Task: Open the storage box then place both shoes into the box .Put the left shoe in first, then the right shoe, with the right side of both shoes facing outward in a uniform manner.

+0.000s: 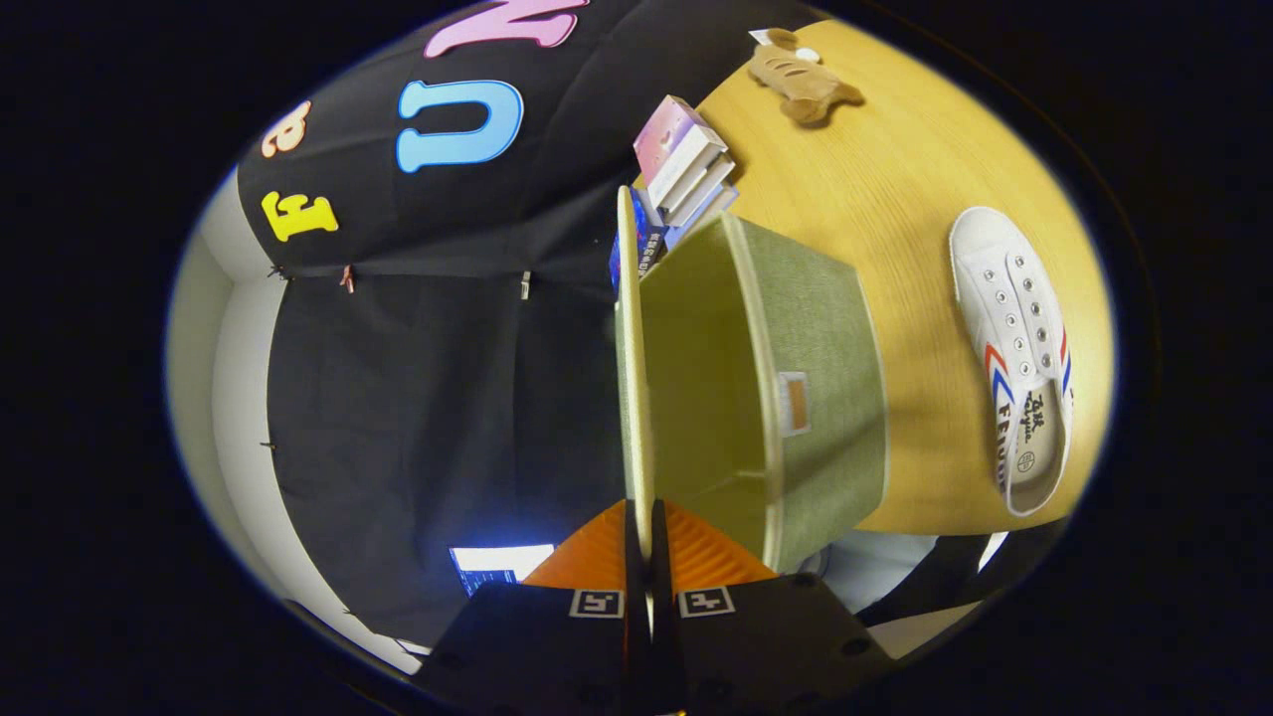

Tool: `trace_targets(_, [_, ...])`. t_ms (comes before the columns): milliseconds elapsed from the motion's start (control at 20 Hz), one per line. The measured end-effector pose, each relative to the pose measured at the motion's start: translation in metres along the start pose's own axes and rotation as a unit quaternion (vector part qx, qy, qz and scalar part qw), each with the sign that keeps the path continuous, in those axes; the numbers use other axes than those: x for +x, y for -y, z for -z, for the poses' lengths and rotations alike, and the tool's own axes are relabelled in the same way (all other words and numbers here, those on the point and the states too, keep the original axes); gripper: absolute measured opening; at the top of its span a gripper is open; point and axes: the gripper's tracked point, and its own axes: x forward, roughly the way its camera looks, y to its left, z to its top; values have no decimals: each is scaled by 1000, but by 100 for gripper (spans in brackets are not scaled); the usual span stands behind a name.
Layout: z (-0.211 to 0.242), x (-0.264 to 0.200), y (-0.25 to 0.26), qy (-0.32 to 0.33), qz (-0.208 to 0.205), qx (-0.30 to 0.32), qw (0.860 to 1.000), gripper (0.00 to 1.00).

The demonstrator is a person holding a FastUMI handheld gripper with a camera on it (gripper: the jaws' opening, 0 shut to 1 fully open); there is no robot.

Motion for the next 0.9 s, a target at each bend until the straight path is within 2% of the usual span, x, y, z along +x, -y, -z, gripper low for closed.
trace_targets(100, [0,8,-36,9,-21,13,1000,5])
trace_targets(400, [14,53,-110,19,-53,-32,998,5])
trace_targets(700, [27,112,-153,18,-59,-57,996,5])
trace_targets(900, [38,155,-171,13,-51,-53,997,6])
